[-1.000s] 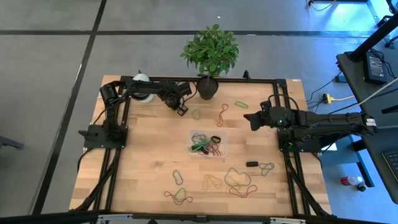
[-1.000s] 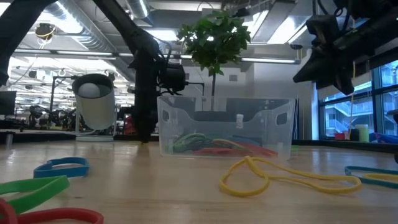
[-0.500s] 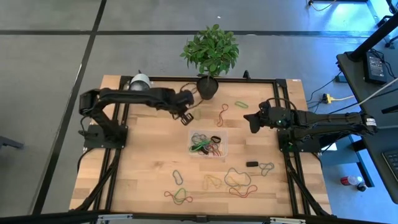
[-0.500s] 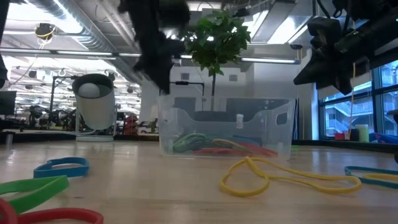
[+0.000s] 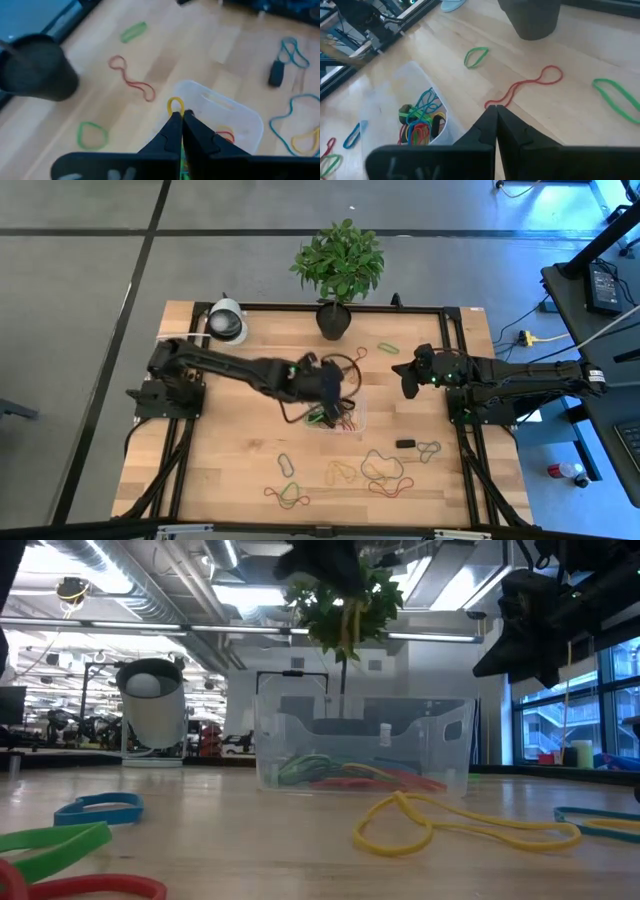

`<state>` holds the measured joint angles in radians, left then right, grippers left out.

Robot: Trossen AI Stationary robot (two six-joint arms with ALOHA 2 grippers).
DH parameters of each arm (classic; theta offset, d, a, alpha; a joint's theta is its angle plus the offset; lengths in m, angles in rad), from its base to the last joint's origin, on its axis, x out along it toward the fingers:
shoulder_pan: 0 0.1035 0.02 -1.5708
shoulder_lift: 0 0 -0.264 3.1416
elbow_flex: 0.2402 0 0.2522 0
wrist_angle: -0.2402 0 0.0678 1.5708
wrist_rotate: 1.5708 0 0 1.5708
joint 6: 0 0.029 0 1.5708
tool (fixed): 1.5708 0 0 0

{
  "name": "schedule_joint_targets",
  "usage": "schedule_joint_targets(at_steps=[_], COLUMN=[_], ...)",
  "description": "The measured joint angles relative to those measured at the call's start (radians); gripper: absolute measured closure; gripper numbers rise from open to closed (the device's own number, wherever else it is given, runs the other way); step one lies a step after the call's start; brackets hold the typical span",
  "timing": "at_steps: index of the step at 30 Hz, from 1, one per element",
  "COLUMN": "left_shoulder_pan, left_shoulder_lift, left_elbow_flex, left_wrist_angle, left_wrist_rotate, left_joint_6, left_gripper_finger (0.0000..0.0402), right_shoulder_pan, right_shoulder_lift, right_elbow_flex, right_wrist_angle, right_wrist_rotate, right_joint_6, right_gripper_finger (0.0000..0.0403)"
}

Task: Pick and place rubber bands into bin
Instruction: Put the yellow rubber band into the bin, then put the black rubber band into the bin

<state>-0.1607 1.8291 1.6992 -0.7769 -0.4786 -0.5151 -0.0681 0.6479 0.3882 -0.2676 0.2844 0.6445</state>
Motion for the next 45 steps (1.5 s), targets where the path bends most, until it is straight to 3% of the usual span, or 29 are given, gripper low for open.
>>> schedule_joint_targets(at_steps=[11,16,19,25,32,39,45], left_shoulder_pan=[-0.003,0.011,0.022,0.052,0.084,0.075,0.016], left_shoulder_lift=[0.225,0.273,0.284,0.282,0.264,0.164,0.039], left_elbow_flex=[0.013,0.013,0.013,0.013,0.014,0.014,-0.006], left_wrist_angle=[-0.054,-0.072,-0.073,-0.078,-0.095,-0.239,-0.365], left_wrist_rotate=[0.091,0.199,0.259,0.28,0.446,0.351,0.153], left_joint_6=[-0.132,-0.147,-0.153,-0.155,-0.174,-0.239,-0.149], left_gripper_finger=[0.04,0.0395,0.0371,0.0296,0.0245,0.0253,0.0313], right_shoulder_pan=[0.0,0.0,0.0,0.0,0.0,0.0,0.045], right_shoulder_lift=[0.0,0.0,0.0,0.0,0.0,-0.003,-0.009], right_elbow_flex=[0.0,0.0,0.0,0.0,0.0,0.0,0.033], right_wrist_angle=[-0.02,-0.058,-0.075,-0.077,-0.077,-0.113,-0.123], right_wrist_rotate=[-0.001,-0.001,-0.018,-0.047,-0.047,-0.046,-0.059], right_joint_6=[-0.002,-0.002,-0.001,0.0,0.0,0.022,0.005], right_gripper_finger=[0.0391,0.0391,0.0391,0.0391,0.0391,0.0393,0.04])
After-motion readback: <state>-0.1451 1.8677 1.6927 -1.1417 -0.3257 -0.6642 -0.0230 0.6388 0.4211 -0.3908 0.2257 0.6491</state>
